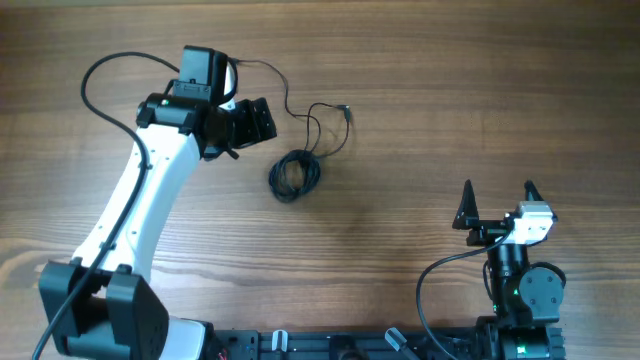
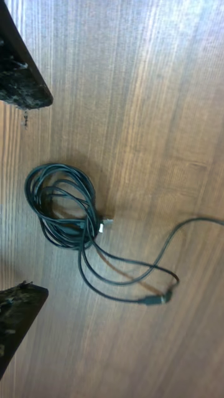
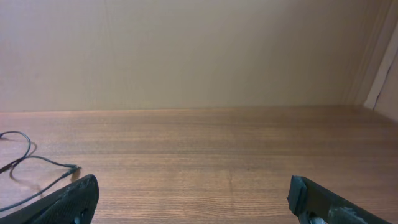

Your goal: Untangle cables

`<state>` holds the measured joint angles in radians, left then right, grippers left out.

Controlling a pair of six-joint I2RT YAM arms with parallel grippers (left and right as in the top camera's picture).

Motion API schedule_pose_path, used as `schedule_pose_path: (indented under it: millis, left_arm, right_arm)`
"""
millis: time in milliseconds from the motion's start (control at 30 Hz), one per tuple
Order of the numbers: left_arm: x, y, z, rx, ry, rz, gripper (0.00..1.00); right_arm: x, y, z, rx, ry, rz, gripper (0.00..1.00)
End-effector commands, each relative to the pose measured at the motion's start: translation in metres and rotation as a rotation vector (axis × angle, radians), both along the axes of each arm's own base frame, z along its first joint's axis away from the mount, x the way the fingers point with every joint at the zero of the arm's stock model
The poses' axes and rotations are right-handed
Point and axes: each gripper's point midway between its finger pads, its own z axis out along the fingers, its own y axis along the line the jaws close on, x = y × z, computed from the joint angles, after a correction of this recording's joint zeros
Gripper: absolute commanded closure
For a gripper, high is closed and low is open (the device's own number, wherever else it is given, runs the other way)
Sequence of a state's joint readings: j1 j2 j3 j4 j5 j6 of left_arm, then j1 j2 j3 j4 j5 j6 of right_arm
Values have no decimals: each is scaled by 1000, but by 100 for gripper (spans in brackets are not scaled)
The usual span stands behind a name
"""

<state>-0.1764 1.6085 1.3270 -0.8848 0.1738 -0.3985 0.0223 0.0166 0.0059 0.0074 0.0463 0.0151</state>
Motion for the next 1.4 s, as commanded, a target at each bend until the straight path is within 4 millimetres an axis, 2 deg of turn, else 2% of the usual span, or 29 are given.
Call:
schedule_pose_path:
  millis: [0, 167, 1367]
  left_arm:
    - [-3, 0, -18, 1, 63, 5, 5]
    - [-5, 0, -31, 9, 107, 4, 0]
    - [-4, 0, -30, 9, 103, 4, 0]
  right_arm:
    - [0, -4, 2, 12, -10, -20, 0]
    - [0, -4, 2, 12, -11, -20, 0]
    - [0, -4, 2, 12, -11, -20, 0]
